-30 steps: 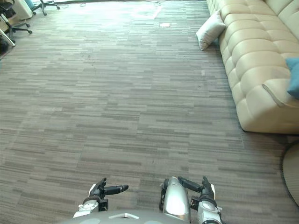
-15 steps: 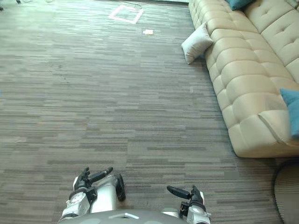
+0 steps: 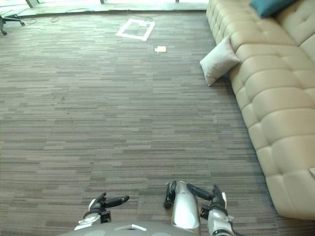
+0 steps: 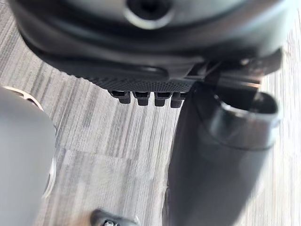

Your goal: Pick up cushions and gather them together orderly.

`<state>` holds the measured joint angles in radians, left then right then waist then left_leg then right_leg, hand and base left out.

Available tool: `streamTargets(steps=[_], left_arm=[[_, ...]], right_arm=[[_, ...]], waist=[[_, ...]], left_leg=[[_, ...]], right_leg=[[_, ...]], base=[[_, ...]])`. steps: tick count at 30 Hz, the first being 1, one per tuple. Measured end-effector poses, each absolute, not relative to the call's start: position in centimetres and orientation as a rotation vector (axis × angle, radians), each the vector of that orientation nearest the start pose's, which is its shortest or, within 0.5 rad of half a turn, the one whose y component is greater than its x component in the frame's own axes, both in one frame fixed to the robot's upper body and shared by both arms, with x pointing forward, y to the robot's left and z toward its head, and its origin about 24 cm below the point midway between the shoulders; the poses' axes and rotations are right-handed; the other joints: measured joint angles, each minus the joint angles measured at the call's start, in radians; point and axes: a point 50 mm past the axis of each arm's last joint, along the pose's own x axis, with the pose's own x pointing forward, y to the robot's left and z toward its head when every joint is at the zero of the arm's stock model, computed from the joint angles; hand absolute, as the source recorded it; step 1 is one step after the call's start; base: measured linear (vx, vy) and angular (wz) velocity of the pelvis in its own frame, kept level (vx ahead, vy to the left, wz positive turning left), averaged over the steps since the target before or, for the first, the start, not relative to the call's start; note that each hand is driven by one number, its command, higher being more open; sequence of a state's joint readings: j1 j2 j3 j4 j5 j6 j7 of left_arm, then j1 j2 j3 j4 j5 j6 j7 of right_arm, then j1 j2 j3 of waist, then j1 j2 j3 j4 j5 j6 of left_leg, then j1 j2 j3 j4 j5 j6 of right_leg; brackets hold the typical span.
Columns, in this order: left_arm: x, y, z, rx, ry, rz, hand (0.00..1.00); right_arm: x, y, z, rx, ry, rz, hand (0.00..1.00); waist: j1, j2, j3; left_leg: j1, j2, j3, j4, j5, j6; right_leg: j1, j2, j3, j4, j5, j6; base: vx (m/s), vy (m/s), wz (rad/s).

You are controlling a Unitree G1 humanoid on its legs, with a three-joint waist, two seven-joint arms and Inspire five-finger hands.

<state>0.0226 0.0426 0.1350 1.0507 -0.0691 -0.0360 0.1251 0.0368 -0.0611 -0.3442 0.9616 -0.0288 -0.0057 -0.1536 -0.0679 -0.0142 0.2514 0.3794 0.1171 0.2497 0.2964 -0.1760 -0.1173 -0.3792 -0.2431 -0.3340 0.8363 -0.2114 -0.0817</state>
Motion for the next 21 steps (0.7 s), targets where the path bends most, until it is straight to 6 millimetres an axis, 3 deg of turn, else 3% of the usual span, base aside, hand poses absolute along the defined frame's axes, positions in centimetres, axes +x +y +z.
streamTargets(steps=[1,2,3,4,5,7,8,9,10,11,12,13,14,15,16,17,20,21], left_arm=[[10.9,19.2,-15.7,-0.064,1.04,0.353,1.0],[10.8,18.9,-15.8,-0.085,1.04,0.37,1.0],[10.8,18.5,-15.7,-0.113,1.033,0.379,1.0],[10.6,19.0,-15.7,-0.118,1.027,0.398,1.0],[10.7,19.2,-15.6,-0.124,1.023,0.409,1.0],[11.1,20.2,-15.2,-0.138,0.984,0.46,1.0],[11.5,20.5,-14.9,-0.151,0.957,0.476,1.0],[11.9,20.9,-14.6,-0.168,0.925,0.496,1.0],[11.9,21.0,-14.6,-0.173,0.918,0.502,1.0],[12.2,21.2,-14.4,-0.192,0.901,0.521,1.0],[12.3,21.2,-14.4,-0.194,0.898,0.524,1.0],[12.3,21.2,-14.4,-0.198,0.895,0.526,1.0],[12.2,20.9,-14.5,-0.222,0.896,0.536,1.0],[12.3,21.6,-14.3,-0.207,0.889,0.547,1.0],[12.4,21.8,-14.2,-0.201,0.883,0.55,1.0],[12.3,21.8,-14.3,-0.209,0.887,0.556,1.0],[11.9,22.3,-14.4,-0.199,0.911,0.561,1.0],[11.5,22.3,-14.6,-0.177,0.929,0.548,1.0]], right_arm=[[11.6,-22.2,-14.6,-0.012,0.986,-0.446,1.0],[11.8,-22.7,-14.4,-0.028,0.981,-0.436,1.0],[12.2,-23.0,-14.2,-0.042,0.975,-0.429,1.0],[12.3,-22.7,-14.3,-0.035,0.984,-0.427,1.0],[12.2,-22.5,-14.4,-0.032,0.988,-0.425,1.0],[12.1,-21.6,-14.7,-0.016,1.001,-0.412,1.0],[12.0,-21.2,-14.8,-0.006,1.007,-0.408,1.0],[11.7,-20.9,-14.9,-0.001,1.02,-0.408,1.0],[11.6,-20.8,-15.0,0.0,1.022,-0.409,1.0],[11.6,-20.5,-15.1,0.006,1.027,-0.414,1.0],[11.5,-20.5,-15.1,0.006,1.03,-0.415,1.0],[11.2,-20.5,-15.2,0.003,1.039,-0.418,1.0],[10.9,-20.4,-15.4,-0.005,1.054,-0.411,1.0],[10.8,-19.2,-15.6,0.0,1.073,-0.373,1.0],[10.9,-18.4,-15.7,0.01,1.074,-0.351,1.0],[11.1,-17.4,-15.7,0.02,1.072,-0.313,1.0],[10.9,-16.8,-15.8,0.04,1.078,-0.317,1.0],[10.9,-17.0,-15.8,0.037,1.074,-0.319,1.0]], waist=[[0.001,0.021,-0.028],[0.008,0.048,-0.033],[0.016,0.083,-0.03],[0.02,0.077,-0.026],[0.023,0.072,-0.024],[0.042,0.043,-0.014],[0.052,0.024,-0.01],[0.066,0.009,-0.008],[0.068,0.008,-0.008],[0.073,0.001,-0.005],[0.075,-0.001,-0.005],[0.081,0.0,-0.006],[0.103,0.003,-0.017],[0.109,-0.029,-0.034],[0.106,-0.044,-0.044],[0.116,-0.06,-0.054],[0.116,-0.083,-0.065],[0.116,-0.085,-0.066]], left_leg=[[-0.113,0.065,-0.042,0.327,0.059,-0.077],[-0.169,0.108,-0.055,0.454,0.082,-0.097],[-0.284,0.179,-0.05,0.699,0.083,-0.103],[-0.356,0.212,-0.03,0.811,0.041,-0.091],[-0.373,0.217,-0.019,0.823,0.025,-0.082],[-0.44,0.228,0.044,0.794,-0.04,-0.032],[-0.511,0.222,0.064,0.72,-0.076,0.004],[-0.579,0.2,0.069,0.58,-0.087,0.018],[-0.598,0.19,0.067,0.544,-0.087,0.019],[-0.661,0.151,0.053,0.379,-0.075,0.022],[-0.678,0.131,0.043,0.314,-0.06,0.025],[-0.696,0.093,0.03,0.179,-0.006,0.021],[-0.685,0.069,0.003,0.145,0.142,0.047],[-0.689,0.048,0.024,0.176,0.11,0.075],[-0.695,0.044,0.03,0.192,0.086,0.072],[-0.693,0.047,0.046,0.231,0.049,0.088],[-0.613,0.029,0.076,0.278,-0.043,0.119],[-0.54,0.012,0.105,0.26,-0.095,0.113]], right_leg=[[0.104,0.04,-0.014,-0.117,-0.101,0.022],[0.127,0.069,-0.017,-0.136,-0.107,0.021],[0.178,0.122,-0.01,-0.17,-0.125,0.008],[0.236,0.15,0.007,-0.212,-0.135,0.004],[0.256,0.156,0.015,-0.229,-0.135,0.004],[0.353,0.173,0.057,-0.318,-0.136,0.008],[0.415,0.176,0.084,-0.381,-0.134,0.013],[0.465,0.168,0.115,-0.431,-0.131,0.032],[0.477,0.165,0.121,-0.445,-0.134,0.04],[0.529,0.14,0.145,-0.472,-0.151,0.076],[0.545,0.129,0.155,-0.478,-0.163,0.089],[0.577,0.11,0.176,-0.485,-0.194,0.119],[0.607,0.094,0.215,-0.485,-0.224,0.15],[0.608,0.067,0.251,-0.493,-0.215,0.135],[0.603,0.064,0.265,-0.496,-0.185,0.11],[0.593,0.053,0.293,-0.484,-0.124,0.127],[0.563,0.013,0.326,-0.288,-0.02,0.188],[0.475,-0.02,0.346,-0.055,0.098,0.239]], base=[[0.53,-0.268,0.03],[0.75,-0.239,-0.3],[0.66,-0.056,-0.57],[0.56,-0.026,-0.57],[0.43,0.029,-0.61],[0.38,0.053,-0.61],[0.51,0.123,-0.76],[0.5,0.148,-0.68],[0.62,0.266,-0.7],[0.48,0.251,-0.45],[0.51,0.288,-0.61],[0.59,0.362,-0.71],[0.73,0.41,-0.79],[0.74,0.395,-0.57],[0.62,0.313,-0.35],[0.5,0.27,-0.25],[0.58,0.304,-0.25],[0.53,0.22,-0.22]])
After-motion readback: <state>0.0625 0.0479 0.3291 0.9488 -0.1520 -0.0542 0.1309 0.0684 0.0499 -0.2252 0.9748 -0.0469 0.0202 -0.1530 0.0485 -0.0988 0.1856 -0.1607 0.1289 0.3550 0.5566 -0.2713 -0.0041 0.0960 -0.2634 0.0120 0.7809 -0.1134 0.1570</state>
